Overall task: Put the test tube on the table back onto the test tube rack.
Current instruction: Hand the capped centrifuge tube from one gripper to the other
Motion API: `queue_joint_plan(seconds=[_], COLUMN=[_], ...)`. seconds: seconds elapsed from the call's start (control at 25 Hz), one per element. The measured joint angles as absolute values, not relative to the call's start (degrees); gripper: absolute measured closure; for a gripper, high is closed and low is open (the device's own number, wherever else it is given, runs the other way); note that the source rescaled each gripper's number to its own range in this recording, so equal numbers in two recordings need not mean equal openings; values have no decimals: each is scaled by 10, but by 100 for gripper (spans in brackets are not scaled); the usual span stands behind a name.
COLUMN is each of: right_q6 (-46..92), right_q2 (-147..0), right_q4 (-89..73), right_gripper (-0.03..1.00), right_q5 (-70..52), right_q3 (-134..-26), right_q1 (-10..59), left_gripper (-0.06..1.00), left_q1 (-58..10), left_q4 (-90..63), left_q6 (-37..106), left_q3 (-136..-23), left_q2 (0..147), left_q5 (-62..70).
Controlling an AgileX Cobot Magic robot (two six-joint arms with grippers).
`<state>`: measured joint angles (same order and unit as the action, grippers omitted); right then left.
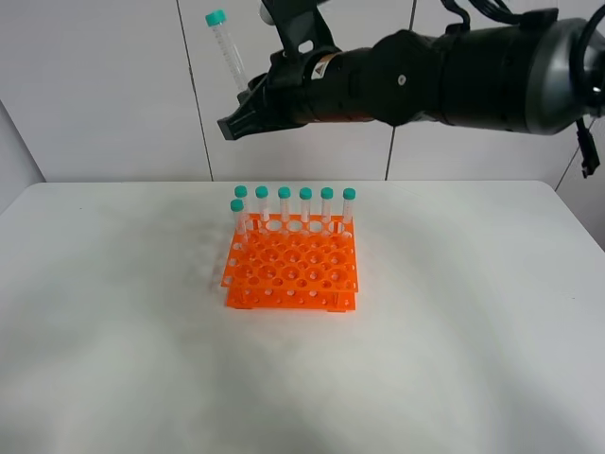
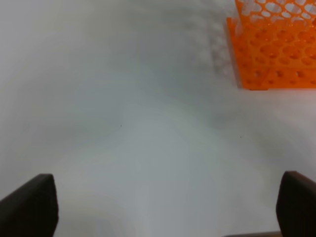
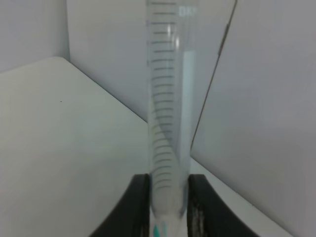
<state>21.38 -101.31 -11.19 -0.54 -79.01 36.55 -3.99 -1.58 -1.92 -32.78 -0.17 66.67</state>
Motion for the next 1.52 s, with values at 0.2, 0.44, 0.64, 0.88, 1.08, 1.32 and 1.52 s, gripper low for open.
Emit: queue_joint_plan(seconds=[0.2, 0.44, 0.64, 0.88, 1.08, 1.32, 1.52], right_q6=[212, 194, 182, 125, 86, 82, 82], right_q2=[-991, -972, -951, -942, -941, -941, -941], right_q4=[-116, -115, -95, -45, -32, -30, -29], right_gripper=[97, 97, 97, 97, 97, 97, 97], right_q5=[71, 138, 198, 299, 379, 401, 401], right_q3=[-706, -629, -562, -476, -426, -394, -390], right_q1=[368, 394, 420, 436, 436, 432, 432], left_gripper=[-5, -5, -5, -5, -5, -5, -5], left_q1=[-40, -40, -40, -40, -40, -40, -40], left_q4=[-16, -16, -16, -16, -16, -16, -16], left_q6=[-19, -19, -19, -19, -19, -19, -19], left_q3=[-328, -328, -328, -328, -328, -328, -328], left_q2=[-2, -2, -2, -2, -2, -2, -2], left_q5=[667, 667, 667, 667, 667, 667, 667])
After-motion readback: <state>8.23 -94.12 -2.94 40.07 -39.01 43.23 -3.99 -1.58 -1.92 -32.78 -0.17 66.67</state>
